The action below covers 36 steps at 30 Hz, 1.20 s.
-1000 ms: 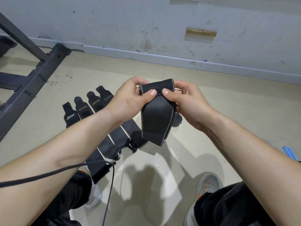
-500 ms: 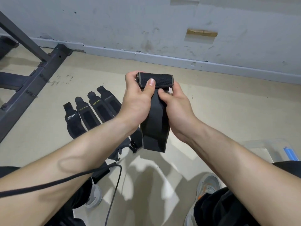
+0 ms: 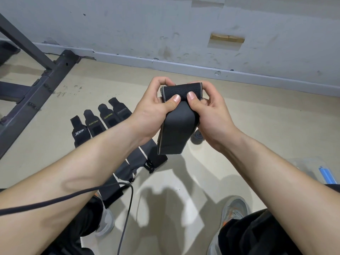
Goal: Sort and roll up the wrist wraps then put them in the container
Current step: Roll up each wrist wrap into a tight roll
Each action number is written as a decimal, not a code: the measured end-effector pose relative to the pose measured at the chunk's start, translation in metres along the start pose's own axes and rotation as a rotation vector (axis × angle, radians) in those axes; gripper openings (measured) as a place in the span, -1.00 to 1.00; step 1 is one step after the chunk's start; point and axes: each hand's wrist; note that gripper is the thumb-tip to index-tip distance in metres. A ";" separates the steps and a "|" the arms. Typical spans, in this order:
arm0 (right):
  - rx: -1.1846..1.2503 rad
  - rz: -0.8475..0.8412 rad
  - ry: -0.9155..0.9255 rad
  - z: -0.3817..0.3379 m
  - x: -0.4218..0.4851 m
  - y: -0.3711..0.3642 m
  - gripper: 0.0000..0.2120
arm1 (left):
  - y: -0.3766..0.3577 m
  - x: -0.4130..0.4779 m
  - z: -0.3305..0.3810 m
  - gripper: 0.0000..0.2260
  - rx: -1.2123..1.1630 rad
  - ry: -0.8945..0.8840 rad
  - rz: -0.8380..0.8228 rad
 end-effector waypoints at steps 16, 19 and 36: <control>-0.074 -0.011 -0.097 0.006 0.007 -0.001 -0.62 | 0.000 0.001 0.008 -0.88 -0.186 0.208 0.142; -0.129 -0.006 -0.111 0.007 0.009 0.001 -0.62 | 0.003 0.002 0.009 -0.87 -0.191 0.209 0.136; -0.125 0.049 -0.097 0.021 0.005 -0.005 -0.83 | 0.010 0.003 -0.023 -0.81 0.025 0.184 0.213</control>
Point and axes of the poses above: each hand's wrist, its own x-axis towards the middle knuckle, its own y-axis out of the back of the hand, z = x × y, and after that the axes turned 15 degrees about -x, right-handed
